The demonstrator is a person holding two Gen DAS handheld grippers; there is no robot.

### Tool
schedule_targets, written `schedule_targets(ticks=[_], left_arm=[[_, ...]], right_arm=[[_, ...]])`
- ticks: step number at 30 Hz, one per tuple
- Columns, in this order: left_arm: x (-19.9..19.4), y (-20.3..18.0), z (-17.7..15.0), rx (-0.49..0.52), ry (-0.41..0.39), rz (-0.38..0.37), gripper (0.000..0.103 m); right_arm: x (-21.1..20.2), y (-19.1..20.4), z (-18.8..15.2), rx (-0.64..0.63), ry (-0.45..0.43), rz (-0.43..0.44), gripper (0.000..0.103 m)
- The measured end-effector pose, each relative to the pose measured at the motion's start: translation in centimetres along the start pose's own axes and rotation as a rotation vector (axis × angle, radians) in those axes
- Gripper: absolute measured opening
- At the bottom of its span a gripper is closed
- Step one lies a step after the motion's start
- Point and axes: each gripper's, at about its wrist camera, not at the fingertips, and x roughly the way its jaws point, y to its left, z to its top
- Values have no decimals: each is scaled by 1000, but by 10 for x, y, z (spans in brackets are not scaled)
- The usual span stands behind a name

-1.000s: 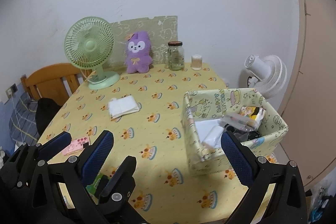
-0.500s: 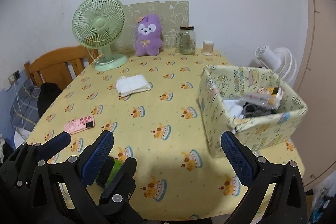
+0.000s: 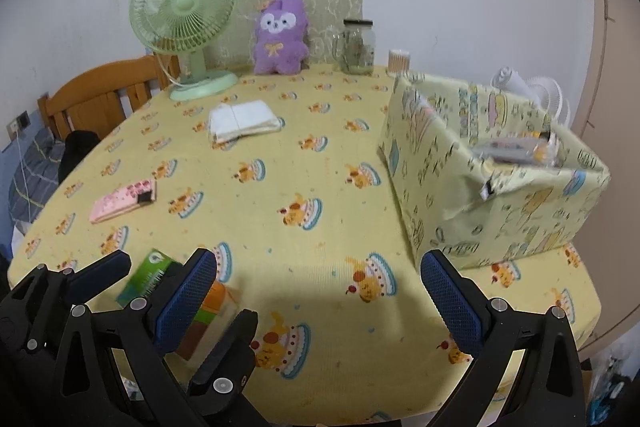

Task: Organize soft objects
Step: 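Grasp the green tissue pack with the left tool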

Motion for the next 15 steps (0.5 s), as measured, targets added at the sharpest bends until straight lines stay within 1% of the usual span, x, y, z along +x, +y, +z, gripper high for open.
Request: schedule_targets(ticks=[6, 7, 8, 9, 10, 11, 12, 14, 15], left_arm=[[9, 2, -5, 11, -5, 16, 95], [12, 3, -5, 6, 8, 10, 95], [18, 6, -5, -12, 41, -11, 95], [20, 8, -5, -19, 38, -9, 95], [19, 8, -5, -16, 20, 10, 93], [19, 9, -5, -16, 23, 16, 93], [20, 10, -5, -19, 21, 11, 92], [20, 12, -5, -27, 16, 15, 87], [19, 12, -5, -28, 11, 17, 80]], right_arm=[[18, 0, -8, 21, 42, -2, 103], [20, 0, -8, 20, 41, -3, 103], [22, 1, -7, 18, 42, -10, 103], [23, 2, -7, 12, 47, -18, 103], [25, 4, -7, 5, 48, -31, 103], [26, 5, -7, -1, 40, -37, 103], [27, 6, -7, -5, 34, -40, 103], [30, 7, -7, -1, 42, -28, 103], [31, 6, -7, 10, 50, -19, 103]])
